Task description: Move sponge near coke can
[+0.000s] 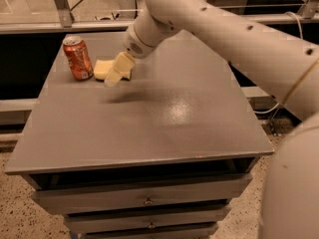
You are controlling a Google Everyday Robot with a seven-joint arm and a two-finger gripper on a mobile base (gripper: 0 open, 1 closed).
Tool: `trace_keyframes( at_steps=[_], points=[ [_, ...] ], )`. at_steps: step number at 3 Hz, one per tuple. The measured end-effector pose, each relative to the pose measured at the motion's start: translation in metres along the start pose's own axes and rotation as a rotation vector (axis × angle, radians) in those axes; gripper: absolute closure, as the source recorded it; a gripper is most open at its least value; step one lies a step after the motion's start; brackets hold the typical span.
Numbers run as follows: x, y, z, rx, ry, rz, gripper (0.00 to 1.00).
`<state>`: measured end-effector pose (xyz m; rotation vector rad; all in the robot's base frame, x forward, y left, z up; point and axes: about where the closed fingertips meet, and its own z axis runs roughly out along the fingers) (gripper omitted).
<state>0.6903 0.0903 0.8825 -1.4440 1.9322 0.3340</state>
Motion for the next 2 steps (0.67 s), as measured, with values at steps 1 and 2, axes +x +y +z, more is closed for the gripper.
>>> trace_keyframes(
  at_steps=[1,2],
  points=[
    [0.031,0.023,-0.042,-0.019,-0.158,0.02,0.0],
    [0.048,0.012,-0.058,0.009,-0.153,0.022,0.0]
  ],
)
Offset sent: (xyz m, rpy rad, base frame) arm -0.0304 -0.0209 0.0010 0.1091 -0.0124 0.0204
